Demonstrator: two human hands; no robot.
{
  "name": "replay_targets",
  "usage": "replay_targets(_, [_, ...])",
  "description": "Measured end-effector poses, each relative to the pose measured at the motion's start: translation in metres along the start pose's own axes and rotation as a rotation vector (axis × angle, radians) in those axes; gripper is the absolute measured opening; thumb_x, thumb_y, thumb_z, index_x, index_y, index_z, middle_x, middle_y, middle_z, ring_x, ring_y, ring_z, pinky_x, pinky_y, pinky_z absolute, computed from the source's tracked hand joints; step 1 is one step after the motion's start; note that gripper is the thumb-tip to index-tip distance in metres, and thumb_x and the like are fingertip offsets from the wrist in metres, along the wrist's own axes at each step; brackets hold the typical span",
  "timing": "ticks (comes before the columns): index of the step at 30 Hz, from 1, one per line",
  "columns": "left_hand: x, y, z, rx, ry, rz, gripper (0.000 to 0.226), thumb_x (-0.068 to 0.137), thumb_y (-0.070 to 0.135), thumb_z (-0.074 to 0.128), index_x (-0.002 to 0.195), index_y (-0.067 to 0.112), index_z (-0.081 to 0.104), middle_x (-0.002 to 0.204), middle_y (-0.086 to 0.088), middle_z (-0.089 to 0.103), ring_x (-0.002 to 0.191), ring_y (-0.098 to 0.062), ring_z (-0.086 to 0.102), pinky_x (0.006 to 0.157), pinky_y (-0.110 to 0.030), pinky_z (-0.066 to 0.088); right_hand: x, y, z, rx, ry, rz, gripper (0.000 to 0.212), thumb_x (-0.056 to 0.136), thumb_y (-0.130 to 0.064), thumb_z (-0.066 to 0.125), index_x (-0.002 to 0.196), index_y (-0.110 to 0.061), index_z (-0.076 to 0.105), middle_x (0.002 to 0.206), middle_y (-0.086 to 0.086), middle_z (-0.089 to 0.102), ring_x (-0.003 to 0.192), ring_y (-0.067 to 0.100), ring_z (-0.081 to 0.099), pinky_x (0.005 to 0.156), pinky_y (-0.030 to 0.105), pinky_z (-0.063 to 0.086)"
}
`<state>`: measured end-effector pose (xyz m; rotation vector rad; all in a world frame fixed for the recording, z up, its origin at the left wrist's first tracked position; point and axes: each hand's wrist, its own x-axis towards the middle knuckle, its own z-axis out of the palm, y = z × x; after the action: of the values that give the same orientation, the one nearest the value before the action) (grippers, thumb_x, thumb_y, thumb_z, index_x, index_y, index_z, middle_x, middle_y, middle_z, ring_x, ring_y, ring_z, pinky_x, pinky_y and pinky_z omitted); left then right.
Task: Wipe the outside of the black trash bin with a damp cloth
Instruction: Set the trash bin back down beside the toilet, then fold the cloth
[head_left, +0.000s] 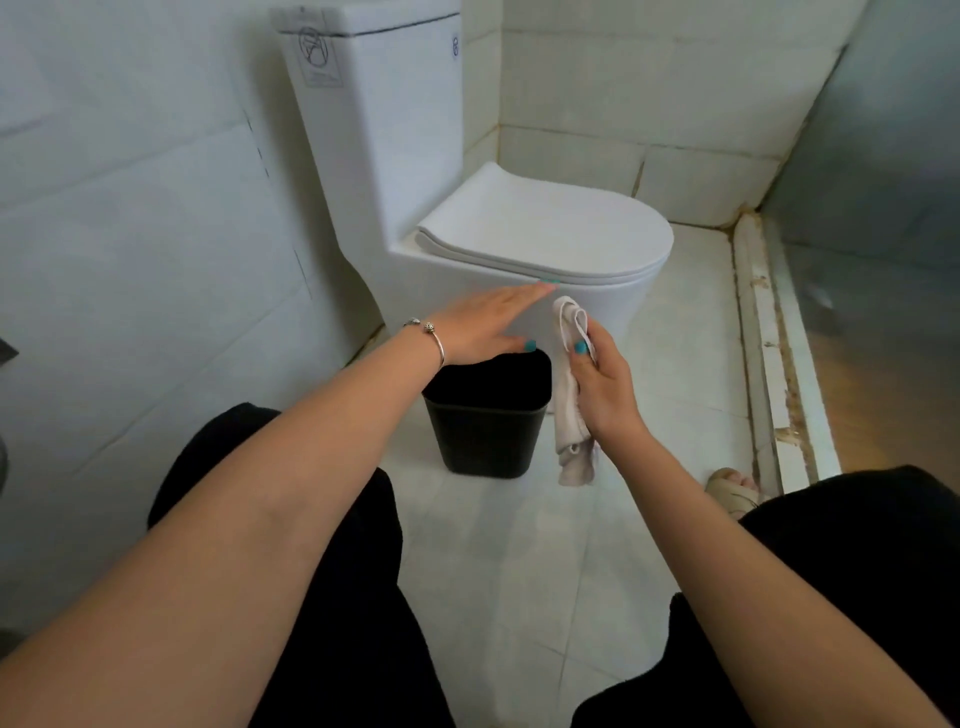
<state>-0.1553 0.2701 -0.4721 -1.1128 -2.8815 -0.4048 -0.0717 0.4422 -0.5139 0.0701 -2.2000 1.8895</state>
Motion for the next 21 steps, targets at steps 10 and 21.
replay_targets(10, [0.026,0.001,-0.010,-0.299,0.042,0.014,0.063,0.093,0.032,0.059,0.147,0.019,0.028,0.153,-0.003,0.033,0.138,-0.021,0.033,0.114,-0.036,0.027,0.018,-0.030,-0.013,-0.020,-0.085,-0.011,0.035,0.100,-0.011,0.045,0.134,-0.020,0.052,0.116,-0.006,0.060,0.101,0.007,0.057,0.081,0.016,0.045])
replay_targets(21, [0.033,0.010,-0.020,-0.589,0.133,0.094,0.020,0.091,0.014,0.062,0.097,0.013,0.043,0.088,-0.004,0.050,0.080,-0.013,0.045,0.071,-0.028,0.039,0.037,-0.050,-0.036,-0.136,-0.241,-0.016,0.040,0.096,-0.005,0.050,0.130,-0.025,0.051,0.120,0.000,0.060,0.112,0.017,0.057,0.095,0.035,0.049])
